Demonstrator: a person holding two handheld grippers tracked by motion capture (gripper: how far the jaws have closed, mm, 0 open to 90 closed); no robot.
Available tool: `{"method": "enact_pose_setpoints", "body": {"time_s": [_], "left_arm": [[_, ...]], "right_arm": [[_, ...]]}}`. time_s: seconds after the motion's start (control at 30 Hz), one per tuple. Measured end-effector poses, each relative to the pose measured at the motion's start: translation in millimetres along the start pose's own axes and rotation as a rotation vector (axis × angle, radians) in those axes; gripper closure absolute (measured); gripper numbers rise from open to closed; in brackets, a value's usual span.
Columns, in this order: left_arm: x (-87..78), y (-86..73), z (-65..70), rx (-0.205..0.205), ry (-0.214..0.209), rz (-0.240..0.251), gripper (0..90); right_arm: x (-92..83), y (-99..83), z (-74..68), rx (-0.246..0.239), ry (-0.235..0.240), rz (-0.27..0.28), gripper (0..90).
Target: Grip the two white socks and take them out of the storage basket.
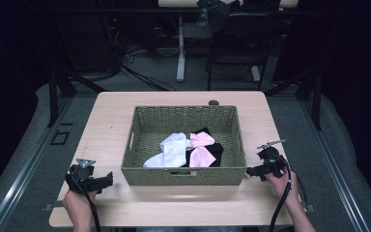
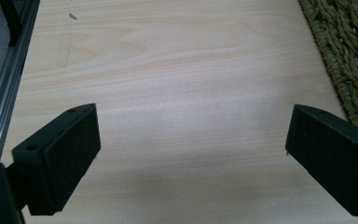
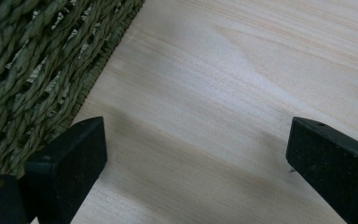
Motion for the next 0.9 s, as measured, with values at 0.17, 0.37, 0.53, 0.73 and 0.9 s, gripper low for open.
{"method": "enact_pose_setpoints", "body": {"time_s": [0.17, 0.37, 0.53, 0.73, 0.9], "left_arm": [[-1.0, 0.5, -0.1, 0.002, -0.001, 0.006, 3.9], [-0.1, 0.7, 1.7, 0.006, 0.005, -0.006, 4.0], [-1.8, 2.2, 3.9, 0.023, 0.007, -0.008, 3.9], [-2.6, 4.0, 4.9, 0.021, -0.006, -0.012, 3.8], [-7.7, 7.1, 6.7, 0.041, -0.006, -0.006, 4.9]], "right_arm": [[-0.2, -0.3, 0.1, -0.002, 0.001, -0.004, 4.8], [0.3, -0.1, -0.2, -0.001, 0.005, -0.003, 4.8], [-0.3, -0.1, -0.3, -0.001, 0.001, 0.004, 4.8], [-1.1, -0.5, 0.3, 0.001, -0.002, -0.004, 4.8], [-0.3, -0.7, 0.4, 0.000, 0.001, -0.004, 4.8]]}}
Point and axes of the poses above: each handheld gripper's, and its own axes: x roughly forward along the jaws, y roughly out of its top, z roughly to its right, the point moved 5 cm from there along x, roughly forward along the jaws, and after that the axes turned 8 degrees about y, right-handed, at the moved point
